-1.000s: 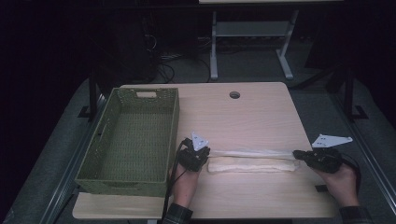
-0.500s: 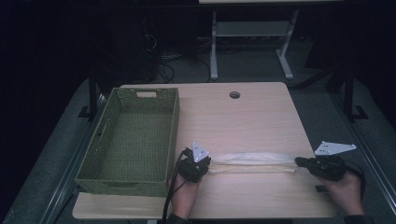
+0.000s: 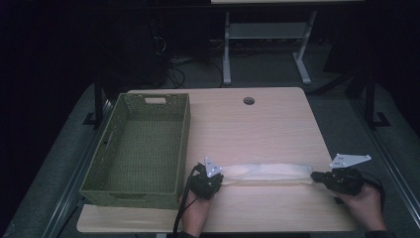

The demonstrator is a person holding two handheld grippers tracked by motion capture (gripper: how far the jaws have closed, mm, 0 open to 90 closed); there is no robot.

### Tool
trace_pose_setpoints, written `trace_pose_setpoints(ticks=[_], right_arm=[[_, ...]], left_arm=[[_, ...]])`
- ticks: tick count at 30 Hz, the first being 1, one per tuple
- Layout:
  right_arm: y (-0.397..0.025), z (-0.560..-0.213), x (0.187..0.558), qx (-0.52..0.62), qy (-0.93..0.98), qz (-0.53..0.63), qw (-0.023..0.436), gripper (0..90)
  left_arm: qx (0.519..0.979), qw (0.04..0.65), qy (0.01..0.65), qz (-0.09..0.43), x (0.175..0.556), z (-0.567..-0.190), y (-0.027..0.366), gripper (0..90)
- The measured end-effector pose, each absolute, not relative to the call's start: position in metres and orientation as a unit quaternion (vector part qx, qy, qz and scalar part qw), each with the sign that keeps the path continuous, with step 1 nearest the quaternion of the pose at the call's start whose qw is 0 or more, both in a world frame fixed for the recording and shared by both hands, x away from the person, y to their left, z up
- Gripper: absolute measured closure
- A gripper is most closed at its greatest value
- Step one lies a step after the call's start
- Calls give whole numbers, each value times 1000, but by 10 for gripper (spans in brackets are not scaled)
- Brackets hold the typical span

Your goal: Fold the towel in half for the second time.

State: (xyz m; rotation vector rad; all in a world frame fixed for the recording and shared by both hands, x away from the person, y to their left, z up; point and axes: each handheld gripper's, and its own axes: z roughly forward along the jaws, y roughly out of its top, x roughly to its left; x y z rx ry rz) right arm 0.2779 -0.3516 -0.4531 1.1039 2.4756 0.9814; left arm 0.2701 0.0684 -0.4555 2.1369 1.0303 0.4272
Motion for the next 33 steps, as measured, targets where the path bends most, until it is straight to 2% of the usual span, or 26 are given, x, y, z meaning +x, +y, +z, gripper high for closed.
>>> trace_pose_setpoints(ticks=[2,5,9,14,16,24,25,28,29,33], right_arm=[[-355,-449,277,376,849,346,132,749],[-359,-436,277,372,836,382,134,766],[-354,-437,281,365,841,377,130,827],[-348,-447,281,363,853,358,112,847],[-347,-453,279,361,860,345,101,862],[-346,-458,280,365,864,332,98,881],[-346,-455,279,364,862,339,102,881],[-346,-450,276,361,856,355,103,882],[-344,-446,273,357,854,363,106,889],[-336,-449,270,358,855,362,97,894]], left_arm=[[826,366,397,160,269,-450,69,781],[823,386,387,156,270,-437,64,713],[829,390,371,153,277,-433,58,709],[843,383,363,107,290,-448,50,713],[855,362,357,101,292,-457,45,714],[866,348,340,112,293,-460,48,688],[868,346,339,112,294,-456,48,644],[867,352,335,108,297,-451,49,601],[865,365,332,94,299,-447,49,546],[872,369,315,64,303,-444,48,460]])
